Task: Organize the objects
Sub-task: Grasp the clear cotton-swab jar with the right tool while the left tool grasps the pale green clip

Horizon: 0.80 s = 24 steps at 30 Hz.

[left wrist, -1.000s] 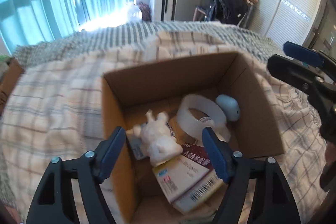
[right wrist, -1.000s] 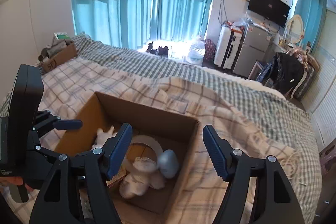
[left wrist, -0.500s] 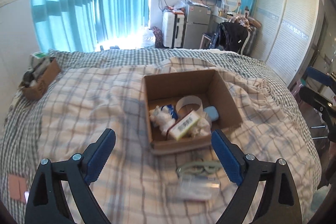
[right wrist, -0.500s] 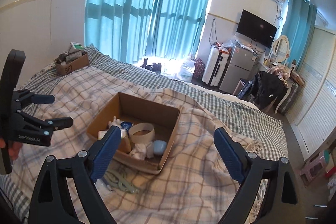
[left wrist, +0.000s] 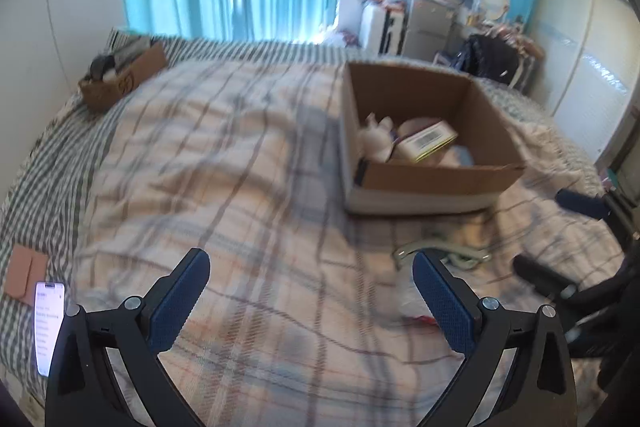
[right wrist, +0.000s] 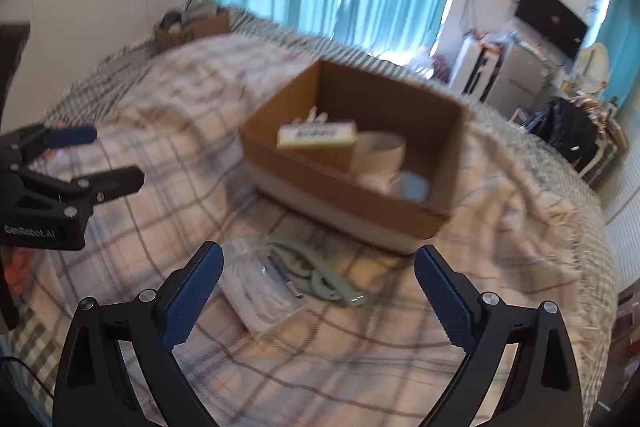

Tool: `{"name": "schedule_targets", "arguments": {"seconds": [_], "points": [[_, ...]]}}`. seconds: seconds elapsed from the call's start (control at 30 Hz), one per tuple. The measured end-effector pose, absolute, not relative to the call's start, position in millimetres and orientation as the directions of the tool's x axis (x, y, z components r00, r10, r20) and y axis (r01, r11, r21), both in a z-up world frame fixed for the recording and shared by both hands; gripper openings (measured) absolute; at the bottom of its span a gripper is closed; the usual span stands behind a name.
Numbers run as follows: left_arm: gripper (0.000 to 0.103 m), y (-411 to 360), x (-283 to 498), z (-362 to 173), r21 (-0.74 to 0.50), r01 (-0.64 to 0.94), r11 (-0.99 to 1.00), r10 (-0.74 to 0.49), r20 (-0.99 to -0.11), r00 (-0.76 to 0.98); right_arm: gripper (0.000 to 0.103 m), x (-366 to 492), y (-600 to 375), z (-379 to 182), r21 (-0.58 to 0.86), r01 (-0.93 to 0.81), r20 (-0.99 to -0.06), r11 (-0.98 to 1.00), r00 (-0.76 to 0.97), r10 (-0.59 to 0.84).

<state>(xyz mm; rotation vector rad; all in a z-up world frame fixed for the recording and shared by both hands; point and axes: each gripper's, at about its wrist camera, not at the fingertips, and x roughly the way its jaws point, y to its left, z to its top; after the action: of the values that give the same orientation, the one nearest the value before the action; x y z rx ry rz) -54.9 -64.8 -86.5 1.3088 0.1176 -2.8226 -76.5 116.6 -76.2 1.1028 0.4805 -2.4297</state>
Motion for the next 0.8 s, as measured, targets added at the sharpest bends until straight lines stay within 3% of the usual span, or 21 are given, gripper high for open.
{"name": "schedule_targets", "arguments": {"seconds": [0.17,0.5,0.57,0.63,0.8], "points": [[0.103,-73,-59,-115,-0.001,0.095,-0.996,-0.058,-0.784,-0.618,0.097,-94,92,-130,-0.079,0.565,-0.841,-0.821,-0.479,-0.25],[0.103,-81,-63,-136,-0.025,0.097,-0.995,-0.034,-0.824,-0.565,0.096,-106,67,-194,-0.068,0.594,-0.931,-0.802,-0.327,-0.163],[0.103,-83,-62,-136,-0.038,0.099,-0.994,-0.025,-0.823,-0.568,0.081,-102,64,-201,-0.088,0.595,-0.937,-0.799,-0.322,-0.137],[0.103,-83,-62,-135,-0.04,0.106,-0.994,-0.027,-0.824,-0.565,0.073,-97,67,-195,-0.101,0.584,-0.929,-0.806,-0.345,-0.133],[0.103,-67,-65,-129,0.002,0.127,-0.992,-0.071,-0.837,-0.542,0.067,-82,112,-146,-0.063,0.478,-0.874,-0.876,-0.45,-0.183]]}}
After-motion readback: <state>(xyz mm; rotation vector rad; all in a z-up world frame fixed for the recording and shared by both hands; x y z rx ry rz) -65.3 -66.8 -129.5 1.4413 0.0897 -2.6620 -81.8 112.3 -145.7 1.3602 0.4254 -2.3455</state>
